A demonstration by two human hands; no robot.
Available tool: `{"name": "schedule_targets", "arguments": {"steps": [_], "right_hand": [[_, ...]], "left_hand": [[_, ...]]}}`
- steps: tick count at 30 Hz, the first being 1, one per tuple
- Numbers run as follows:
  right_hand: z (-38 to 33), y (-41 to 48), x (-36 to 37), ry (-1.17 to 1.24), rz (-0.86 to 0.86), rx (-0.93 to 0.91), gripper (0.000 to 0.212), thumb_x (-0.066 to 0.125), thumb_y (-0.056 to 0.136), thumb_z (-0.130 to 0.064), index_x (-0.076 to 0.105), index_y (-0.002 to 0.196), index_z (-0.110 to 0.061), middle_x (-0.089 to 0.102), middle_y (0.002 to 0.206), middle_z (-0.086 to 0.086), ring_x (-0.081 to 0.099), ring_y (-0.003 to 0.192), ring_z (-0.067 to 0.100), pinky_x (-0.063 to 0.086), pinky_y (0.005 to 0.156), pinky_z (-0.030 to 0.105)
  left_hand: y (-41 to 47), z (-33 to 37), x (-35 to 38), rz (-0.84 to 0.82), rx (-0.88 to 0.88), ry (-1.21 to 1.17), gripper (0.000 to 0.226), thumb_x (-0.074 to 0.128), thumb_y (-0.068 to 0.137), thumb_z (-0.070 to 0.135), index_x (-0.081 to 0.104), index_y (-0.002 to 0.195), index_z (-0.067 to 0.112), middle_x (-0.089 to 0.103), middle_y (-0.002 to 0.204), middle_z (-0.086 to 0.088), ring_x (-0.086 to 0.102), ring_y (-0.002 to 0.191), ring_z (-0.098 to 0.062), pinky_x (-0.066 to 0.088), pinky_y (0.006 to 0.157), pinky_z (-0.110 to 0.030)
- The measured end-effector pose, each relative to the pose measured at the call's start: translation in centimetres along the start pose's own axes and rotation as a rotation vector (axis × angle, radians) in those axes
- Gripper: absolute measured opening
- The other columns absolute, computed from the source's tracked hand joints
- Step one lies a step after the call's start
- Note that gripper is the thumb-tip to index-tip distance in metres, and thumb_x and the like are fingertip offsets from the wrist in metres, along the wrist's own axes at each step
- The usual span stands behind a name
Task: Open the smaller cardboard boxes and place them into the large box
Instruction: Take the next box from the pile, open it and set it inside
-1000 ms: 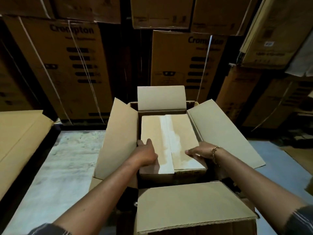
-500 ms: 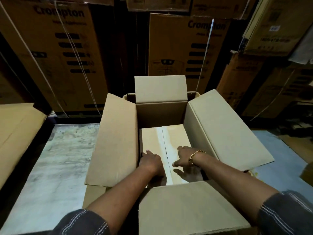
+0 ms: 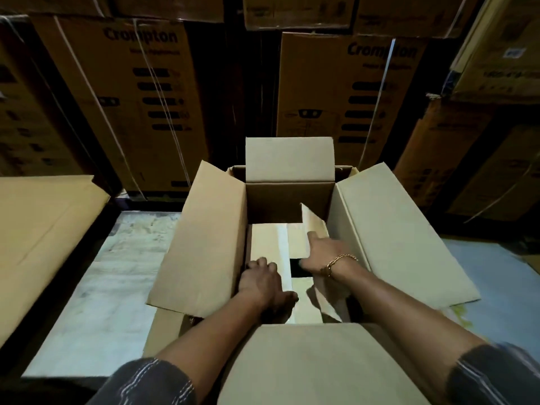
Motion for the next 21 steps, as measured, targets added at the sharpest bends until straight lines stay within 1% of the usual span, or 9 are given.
{"name": "schedule_targets", "arguments": {"steps": [2,4,7,9,11,13,15,18,21], "right_hand": [[2.1,-1.1,-1.8,0.065,0.001,0.024,0.072,0.063,0.083,-0.04,0.033,0.145,-0.018,0.064,0.122,0.013,0.063,0.103,0.033,0.052,0.083,0.035],[4.2,-2.4,-2.1,0.081,-0.049,0.064,0.07,0.066,0.083,-0.037,0.035,0.143,-0.017,0.065,0.119,0.013,0.063,0.102,0.033,0.049,0.078,0.033],[6.3,-4.1,-1.7,0.127,-0.076,0.08,0.063,0.064,0.083,-0.036,0.04,0.138,-0.015,0.065,0.121,0.015,0.063,0.108,0.035,0.051,0.082,0.035],[7.3,-5.1,-1.9,0.182,-0.036,0.076,0.059,0.06,0.085,-0.032,0.041,0.137,-0.012,0.064,0.12,0.017,0.062,0.108,0.037,0.052,0.083,0.036],[7.7,-5.9,-2.2,0.204,0.042,0.073,0.062,0.058,0.088,-0.03,0.035,0.143,-0.013,0.063,0.12,0.018,0.062,0.109,0.038,0.048,0.08,0.035],[7.0,-6.4,-1.8,0.159,0.108,0.075,0.074,0.055,0.089,-0.027,0.021,0.154,-0.017,0.063,0.121,0.018,0.062,0.11,0.038,0.048,0.081,0.037],[6.0,-6.3,-1.1,0.075,0.136,0.045,0.081,0.054,0.09,-0.023,0.011,0.158,-0.02,0.064,0.121,0.016,0.063,0.109,0.037,0.049,0.081,0.038],[6.2,-5.2,-2.1,0.034,0.194,0.009,0.079,0.055,0.092,-0.024,0.012,0.159,-0.02,0.064,0.117,0.017,0.063,0.106,0.037,0.05,0.08,0.038],[7.3,-3.8,-3.6,0.031,0.256,0.007,0.076,0.053,0.093,-0.025,0.014,0.158,-0.02,0.063,0.114,0.019,0.063,0.104,0.039,0.048,0.077,0.039]], "left_hand": [[-0.1,0.5,-0.1,0.053,0.015,0.047,0.106,0.042,0.074,0.088,0.046,0.141,0.006,0.047,0.135,-0.016,0.04,0.125,-0.04,0.041,0.094,-0.05],[-0.3,1.0,-0.4,0.035,0.008,0.051,0.101,0.047,0.075,0.083,0.043,0.14,0.006,0.046,0.133,-0.014,0.042,0.123,-0.04,0.042,0.094,-0.05],[-1.9,0.3,-2.5,0.064,-0.035,-0.208,0.075,0.057,0.083,0.063,0.04,0.136,0.013,0.052,0.132,-0.013,0.057,0.117,-0.036,0.048,0.088,-0.043],[-2.9,-1.6,-4.2,0.196,-0.084,-0.383,0.053,0.055,0.091,0.044,0.042,0.131,0.012,0.063,0.123,-0.015,0.064,0.108,-0.034,0.048,0.079,-0.039],[-4.2,-3.2,-5.1,0.321,-0.167,-0.443,0.043,0.053,0.096,0.024,0.043,0.135,0.008,0.069,0.113,-0.016,0.066,0.101,-0.033,0.044,0.072,-0.037],[-5.1,-3.1,-4.9,0.355,-0.189,-0.378,0.051,0.052,0.097,0.016,0.036,0.145,0.009,0.07,0.111,-0.014,0.067,0.101,-0.032,0.047,0.074,-0.039],[-5.2,-2.4,-4.7,0.368,-0.166,-0.349,0.059,0.052,0.098,0.013,0.03,0.152,0.012,0.069,0.11,-0.012,0.068,0.1,-0.03,0.054,0.079,-0.039],[-4.7,-3.3,-6.5,0.426,-0.149,-0.386,0.065,0.051,0.098,0.01,0.024,0.158,0.013,0.066,0.106,-0.009,0.066,0.095,-0.026,0.057,0.081,-0.042],[-4.8,-4.3,-8.3,0.464,-0.144,-0.43,0.071,0.051,0.1,0.01,0.014,0.161,0.013,0.061,0.101,-0.005,0.063,0.088,-0.02,0.057,0.076,-0.037]]}}
Point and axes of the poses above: each hand's wrist, its own y-axis towards the middle knuckle, its own x-axis out of the palm, z = x × y, the point moved 4 cm from there along y, towards the middle knuckle
